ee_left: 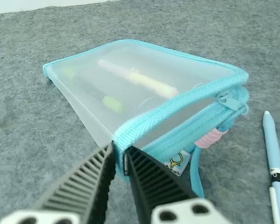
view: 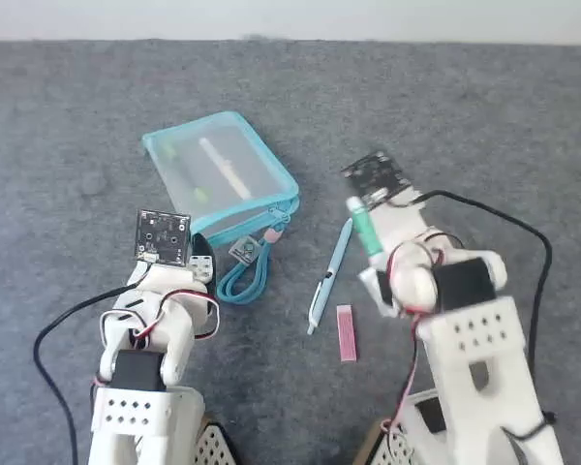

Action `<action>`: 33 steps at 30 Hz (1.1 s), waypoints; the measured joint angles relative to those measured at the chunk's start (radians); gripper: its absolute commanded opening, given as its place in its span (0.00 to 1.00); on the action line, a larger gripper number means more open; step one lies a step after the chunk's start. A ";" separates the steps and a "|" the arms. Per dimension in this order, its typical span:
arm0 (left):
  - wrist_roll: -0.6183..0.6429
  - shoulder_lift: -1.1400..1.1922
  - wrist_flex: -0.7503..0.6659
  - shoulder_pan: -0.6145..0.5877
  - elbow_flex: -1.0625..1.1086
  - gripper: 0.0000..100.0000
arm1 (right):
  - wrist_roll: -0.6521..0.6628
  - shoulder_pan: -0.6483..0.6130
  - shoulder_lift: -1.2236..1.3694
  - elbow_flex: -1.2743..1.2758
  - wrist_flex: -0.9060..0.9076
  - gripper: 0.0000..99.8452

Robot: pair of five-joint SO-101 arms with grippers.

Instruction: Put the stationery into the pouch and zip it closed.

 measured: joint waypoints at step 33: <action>0.000 0.000 -0.002 0.002 0.000 0.01 | -0.074 -0.382 0.914 -0.798 0.064 0.03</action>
